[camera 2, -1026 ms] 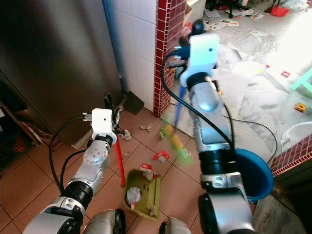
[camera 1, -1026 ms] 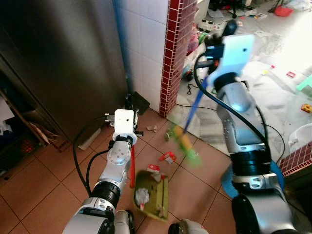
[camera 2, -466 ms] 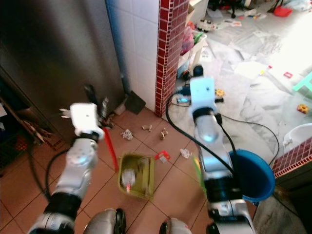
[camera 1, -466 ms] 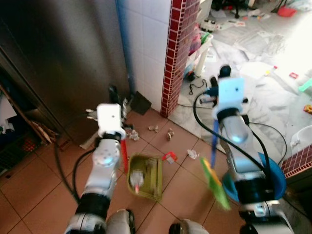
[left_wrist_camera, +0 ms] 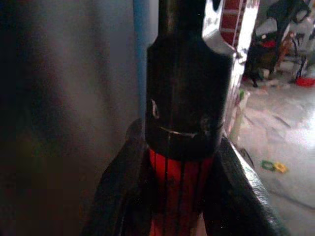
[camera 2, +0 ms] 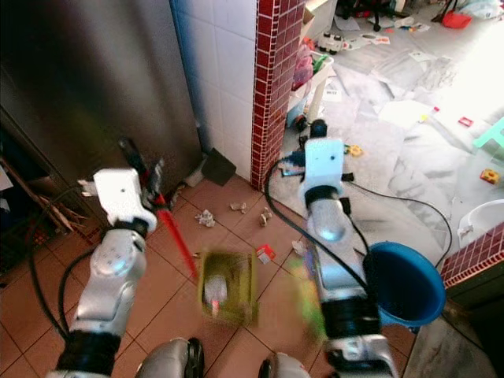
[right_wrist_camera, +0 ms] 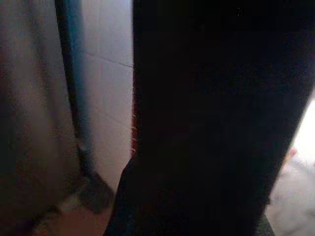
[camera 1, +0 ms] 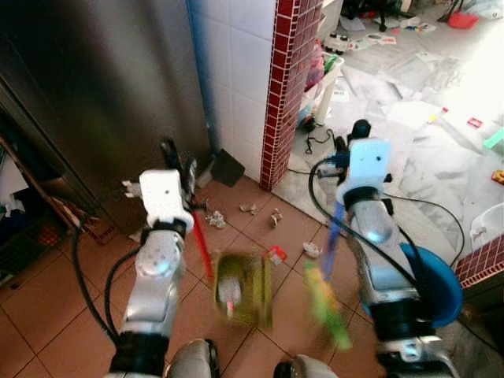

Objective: Sweep floor

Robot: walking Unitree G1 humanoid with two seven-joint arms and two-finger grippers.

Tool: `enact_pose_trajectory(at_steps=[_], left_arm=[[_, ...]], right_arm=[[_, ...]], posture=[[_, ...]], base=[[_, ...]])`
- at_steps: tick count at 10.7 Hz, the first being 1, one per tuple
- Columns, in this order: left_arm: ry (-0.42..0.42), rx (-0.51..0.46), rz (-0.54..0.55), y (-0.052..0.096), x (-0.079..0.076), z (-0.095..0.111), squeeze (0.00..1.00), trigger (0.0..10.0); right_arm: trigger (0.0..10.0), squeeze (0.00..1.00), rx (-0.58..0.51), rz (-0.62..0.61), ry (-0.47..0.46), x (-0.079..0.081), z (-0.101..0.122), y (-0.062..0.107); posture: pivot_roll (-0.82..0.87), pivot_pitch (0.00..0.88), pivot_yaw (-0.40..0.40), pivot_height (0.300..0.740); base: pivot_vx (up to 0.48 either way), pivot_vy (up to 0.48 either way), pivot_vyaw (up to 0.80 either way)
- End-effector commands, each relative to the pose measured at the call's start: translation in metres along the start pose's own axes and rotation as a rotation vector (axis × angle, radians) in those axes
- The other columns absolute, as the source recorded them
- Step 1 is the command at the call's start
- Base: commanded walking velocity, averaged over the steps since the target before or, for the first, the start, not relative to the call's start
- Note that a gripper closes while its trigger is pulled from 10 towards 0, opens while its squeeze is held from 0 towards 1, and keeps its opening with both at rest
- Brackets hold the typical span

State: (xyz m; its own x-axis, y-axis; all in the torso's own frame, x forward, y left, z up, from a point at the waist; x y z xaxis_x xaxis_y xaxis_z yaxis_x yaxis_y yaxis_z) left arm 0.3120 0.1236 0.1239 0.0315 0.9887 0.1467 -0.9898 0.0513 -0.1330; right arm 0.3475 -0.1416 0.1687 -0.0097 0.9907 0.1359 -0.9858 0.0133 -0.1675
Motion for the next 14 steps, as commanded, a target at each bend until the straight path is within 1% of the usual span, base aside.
enact_pose_trajectory(at_steps=[1,3,4,5,6,7,9,10,12,14], left_arm=[[-0.01,-0.04,-0.001,-0.003,-0.001,0.01,0.0,10.0],[-0.016,-0.017,-0.007,-0.005,-0.004,0.006,0.0,10.0],[-0.033,-0.007,0.006,-0.007,-0.003,0.004,0.0,10.0],[-0.036,0.018,0.032,-0.007,-0.001,-0.001,0.0,10.0],[-0.033,0.026,0.041,-0.008,0.001,-0.002,0.0,10.0],[-0.038,0.033,0.044,-0.008,0.001,-0.005,0.0,10.0],[-0.044,0.044,0.042,-0.007,-0.001,-0.008,0.0,10.0],[-0.043,0.049,0.04,-0.007,-0.002,-0.009,0.0,10.0],[-0.032,0.055,0.039,-0.007,-0.003,-0.01,0.0,10.0],[-0.031,0.063,0.038,-0.007,-0.003,-0.012,0.0,10.0]], right_arm=[[10.0,0.0,-0.053,0.002,-0.146,0.004,0.025,-0.009],[10.0,0.0,-0.06,-0.013,-0.268,0.004,0.042,-0.018],[10.0,0.0,-0.047,-0.032,-0.304,0.001,0.043,-0.02],[10.0,0.0,-0.02,-0.061,-0.378,-0.001,0.045,-0.024],[10.0,0.0,-0.018,-0.063,-0.396,-0.001,0.047,-0.027],[10.0,0.0,-0.009,-0.066,-0.452,0.001,0.053,-0.031],[10.0,0.0,-0.025,-0.053,-0.485,0.002,0.067,-0.038],[10.0,0.0,-0.061,-0.032,-0.451,0.001,0.078,-0.042],[10.0,0.0,-0.169,-0.004,-0.32,-0.004,0.099,-0.043],[10.0,0.0,-0.243,-0.025,-0.285,-0.011,0.116,-0.045]], posture=[[-0.04,0.038,0.022,0.74],[-0.04,0.038,0.022,0.74],[-0.05,0.037,0.023,0.74],[-0.06,0.038,0.02,0.74],[-0.06,0.038,0.019,0.74],[-0.06,0.04,0.019,0.74],[-0.06,0.04,0.019,0.74],[-0.06,0.042,0.018,0.74],[-0.06,0.046,0.017,0.74],[-0.06,0.046,0.017,0.74]], base=[[0.0,0.0,0.0],[0.0,0.0,0.0],[0.0,0.0,0.0],[0.0,0.0,0.0],[0.0,0.0,0.0],[0.0,0.0,0.0],[0.0,0.0,0.0],[0.0,0.0,0.0],[0.0,0.0,0.0],[0.0,0.0,0.0]])
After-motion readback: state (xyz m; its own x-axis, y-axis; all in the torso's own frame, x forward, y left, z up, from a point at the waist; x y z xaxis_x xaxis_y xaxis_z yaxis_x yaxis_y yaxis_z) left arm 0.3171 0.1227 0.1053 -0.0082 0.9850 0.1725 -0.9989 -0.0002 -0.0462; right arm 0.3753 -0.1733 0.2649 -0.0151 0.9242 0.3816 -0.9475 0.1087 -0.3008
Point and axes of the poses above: a point about 5 cm out from each wrist's last joint towards the gripper, its own y axis pointing back from the gripper into the wrist, its own z axis along the axis of the wrist's last joint, x = y × z, the point moved 2 cm from there along -y, pointing out of the wrist towards the gripper, and after that the axes turned 10 degrees about -y, right-handed, at the moved point
